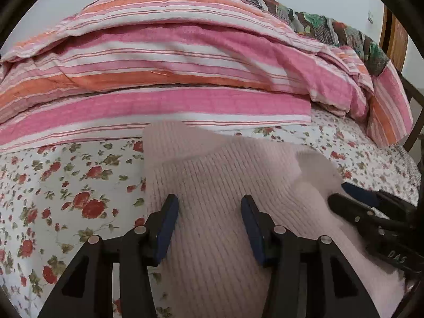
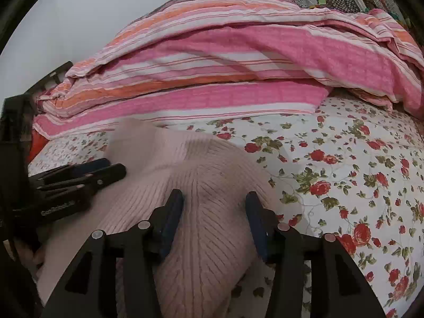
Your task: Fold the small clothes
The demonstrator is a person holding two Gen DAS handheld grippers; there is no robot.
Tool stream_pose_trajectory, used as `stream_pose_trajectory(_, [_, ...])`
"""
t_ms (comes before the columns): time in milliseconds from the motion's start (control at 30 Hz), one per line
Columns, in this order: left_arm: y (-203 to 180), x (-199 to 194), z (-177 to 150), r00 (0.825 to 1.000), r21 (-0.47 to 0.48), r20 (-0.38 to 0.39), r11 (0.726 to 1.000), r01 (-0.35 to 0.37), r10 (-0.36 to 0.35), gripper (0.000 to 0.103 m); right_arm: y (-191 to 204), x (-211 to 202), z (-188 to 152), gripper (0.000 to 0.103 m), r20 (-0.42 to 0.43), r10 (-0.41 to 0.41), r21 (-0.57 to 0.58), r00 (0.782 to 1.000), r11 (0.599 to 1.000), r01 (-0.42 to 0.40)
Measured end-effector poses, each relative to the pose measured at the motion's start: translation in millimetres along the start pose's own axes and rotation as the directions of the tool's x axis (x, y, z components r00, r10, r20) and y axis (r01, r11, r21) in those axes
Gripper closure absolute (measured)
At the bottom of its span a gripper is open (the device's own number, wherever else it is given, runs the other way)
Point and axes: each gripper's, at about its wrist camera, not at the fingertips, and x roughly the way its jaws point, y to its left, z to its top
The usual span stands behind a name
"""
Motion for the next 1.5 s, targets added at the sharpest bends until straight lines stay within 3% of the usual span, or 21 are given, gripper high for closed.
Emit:
stream_pose_trajectory(1300, [2.7, 2.7, -2.4, 0.999, 0.012, 0.028, 1.000, -0.026, 0.025, 0.054, -0.4, 0.0, -1.6, 0.049, 0.017, -0.013, 0.000, 1.000, 1.000, 0.013])
stream_pose_trajectory(1367, [2.1, 0.2, -2.8, 0.999, 0.012, 0.034, 0.999, -0.036, 0.036, 0.052, 0.4, -1.0, -1.4, 0.049, 0.019, -0.013, -0.001, 1.000, 1.000, 0.013])
stream_pose_trajectory(1500, [2.7, -11.3, -6.1, 0.994, -0.006, 0.054, 0.996, -0.090, 0.091, 0.038, 2.1, -3.3, -1.9, 0.048, 0.025, -0.017, 0.005, 1.000, 1.000, 0.017])
